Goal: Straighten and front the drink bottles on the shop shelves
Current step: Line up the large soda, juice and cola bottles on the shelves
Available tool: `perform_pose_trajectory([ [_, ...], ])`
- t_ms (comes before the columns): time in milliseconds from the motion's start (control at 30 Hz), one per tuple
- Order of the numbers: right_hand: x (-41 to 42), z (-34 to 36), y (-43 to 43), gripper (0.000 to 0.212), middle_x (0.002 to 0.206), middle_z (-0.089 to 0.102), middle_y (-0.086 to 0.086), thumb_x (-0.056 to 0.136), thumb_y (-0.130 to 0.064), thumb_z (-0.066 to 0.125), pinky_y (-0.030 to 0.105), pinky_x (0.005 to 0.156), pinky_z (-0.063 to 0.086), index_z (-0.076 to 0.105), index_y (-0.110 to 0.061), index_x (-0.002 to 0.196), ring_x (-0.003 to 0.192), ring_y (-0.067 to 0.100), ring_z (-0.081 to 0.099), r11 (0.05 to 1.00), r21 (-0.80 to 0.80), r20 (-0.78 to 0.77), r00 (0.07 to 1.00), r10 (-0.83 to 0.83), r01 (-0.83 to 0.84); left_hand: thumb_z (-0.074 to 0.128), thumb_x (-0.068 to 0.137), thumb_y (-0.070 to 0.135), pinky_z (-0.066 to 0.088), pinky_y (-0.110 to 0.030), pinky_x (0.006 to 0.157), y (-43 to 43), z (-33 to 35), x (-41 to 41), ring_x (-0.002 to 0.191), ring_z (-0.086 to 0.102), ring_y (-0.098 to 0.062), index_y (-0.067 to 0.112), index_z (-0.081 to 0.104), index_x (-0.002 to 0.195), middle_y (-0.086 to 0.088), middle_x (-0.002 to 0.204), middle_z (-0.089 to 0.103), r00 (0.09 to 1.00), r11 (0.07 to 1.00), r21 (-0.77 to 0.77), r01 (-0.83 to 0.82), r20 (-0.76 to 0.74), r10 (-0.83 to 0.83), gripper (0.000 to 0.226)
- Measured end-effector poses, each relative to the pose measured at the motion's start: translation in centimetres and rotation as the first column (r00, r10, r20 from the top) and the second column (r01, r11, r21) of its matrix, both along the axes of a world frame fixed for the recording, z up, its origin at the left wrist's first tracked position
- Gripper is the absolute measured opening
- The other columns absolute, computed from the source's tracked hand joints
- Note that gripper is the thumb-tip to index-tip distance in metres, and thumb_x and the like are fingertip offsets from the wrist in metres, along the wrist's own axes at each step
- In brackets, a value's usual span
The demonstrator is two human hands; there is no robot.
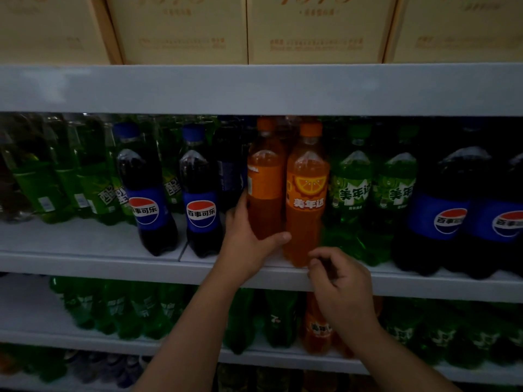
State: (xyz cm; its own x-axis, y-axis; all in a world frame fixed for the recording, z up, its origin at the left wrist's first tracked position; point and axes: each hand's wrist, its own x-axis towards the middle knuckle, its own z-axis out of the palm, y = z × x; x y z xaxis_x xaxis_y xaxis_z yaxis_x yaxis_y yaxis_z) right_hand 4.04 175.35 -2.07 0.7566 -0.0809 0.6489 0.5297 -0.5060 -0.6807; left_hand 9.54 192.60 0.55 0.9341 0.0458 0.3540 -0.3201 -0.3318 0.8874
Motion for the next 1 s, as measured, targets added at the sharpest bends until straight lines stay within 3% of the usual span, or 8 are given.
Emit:
perform_pose_trajectory([
  [100,0.0,0.2,-0.1,0.013,0.076,0.062,-0.02,0.083,-0.019,0.057,0.004,0.061,0.039,0.063,-0.03,0.087,0.074,-0.004,0.059,1.0,-0.013,0.007,1.0,-0.005,0.005,0.082,0.071,0.029,0.048,-0.036,0.097,0.7,-0.1,0.2,0.114,0.055,-0.006,0.037,0.028,0.146,0.011,0.127,0.054,1.0,1.0,-0.012,-0.026,0.015,0.026,0.092],
  [233,0.1,0.1,-0.1,0.014,0.075,0.062,-0.019,0.083,-0.019,0.057,0.005,0.059,0.039,0.062,-0.031,0.087,0.073,-0.002,0.059,1.0,0.003,0.003,1.0,-0.011,0.011,0.066,0.088,0.018,0.046,-0.031,0.102,1.4,-0.7,-0.3,0.119,0.052,0.001,0.038,0.018,0.149,0.008,0.136,0.051,0.998,0.998,-0.011,0.062,0.017,-0.062,0.08],
  [367,0.0,-0.1,0.1,0.013,0.075,0.062,-0.02,0.083,-0.02,0.057,0.006,0.06,0.039,0.062,-0.031,0.088,0.073,-0.002,0.059,1.0,-0.002,0.001,1.0,-0.009,0.009,0.056,0.093,0.014,0.041,-0.036,0.107,1.5,-0.9,-0.5,0.125,0.048,0.001,0.044,0.017,0.149,0.02,0.137,0.049,0.985,0.983,-0.063,0.171,0.002,-0.171,0.075],
  [467,0.0,-0.2,0.2,0.014,0.076,0.062,-0.021,0.083,-0.02,0.057,0.006,0.062,0.04,0.061,-0.033,0.087,0.075,-0.002,0.059,1.0,-0.006,0.001,1.0,-0.014,0.014,0.071,0.076,0.046,0.049,-0.035,0.098,0.0,0.0,-0.8,0.116,0.055,0.001,0.062,0.032,0.132,0.023,0.129,0.055,0.987,0.974,-0.171,0.148,-0.039,-0.157,0.07],
  [567,-0.1,-0.3,0.3,0.015,0.076,0.062,-0.022,0.082,-0.021,0.057,0.006,0.064,0.04,0.061,-0.036,0.086,0.078,-0.003,0.059,1.0,-0.013,-0.005,1.0,-0.023,0.022,0.071,0.053,0.075,0.047,-0.046,0.1,-1.1,0.7,-0.2,0.123,0.05,-0.014,0.046,0.03,0.139,0.007,0.139,0.04,0.997,0.992,-0.128,0.013,-0.073,-0.023,0.1],
  [700,-0.3,-0.1,0.2,0.02,0.076,0.061,-0.025,0.082,-0.02,0.058,0.003,0.064,0.038,0.058,-0.04,0.085,0.078,-0.006,0.058,0.999,-0.033,0.015,0.999,-0.029,0.03,0.079,0.052,0.068,0.052,-0.042,0.092,-0.6,0.3,0.5,0.112,0.059,-0.011,0.034,0.041,0.131,0.008,0.125,0.058,0.996,0.949,-0.314,0.014,-0.078,-0.04,0.094],
  [867,-0.1,-0.2,-0.1,0.021,0.076,0.061,-0.02,0.085,-0.009,0.063,0.002,0.06,0.037,0.062,-0.029,0.089,0.076,-0.005,0.058,0.998,-0.012,0.001,0.998,-0.064,0.064,0.064,0.071,0.059,0.056,-0.025,0.072,0.4,-0.8,0.8,0.096,0.066,-0.003,0.048,0.051,0.109,0.017,0.108,0.068,0.993,0.894,-0.445,0.046,-0.079,-0.091,0.041],
  [1000,0.2,-0.1,0.4,0.025,0.074,0.062,-0.017,0.085,-0.021,0.068,0.003,0.058,0.039,0.06,-0.024,0.108,0.073,-0.007,0.059,0.991,0.052,-0.083,0.99,-0.118,0.123,0.062,0.072,0.061,0.054,-0.018,0.065,0.7,-0.5,0.7,0.091,0.067,0.001,0.049,0.051,0.111,0.023,0.1,0.069,0.978,0.844,-0.528,0.095,-0.108,-0.178,0.042],
])
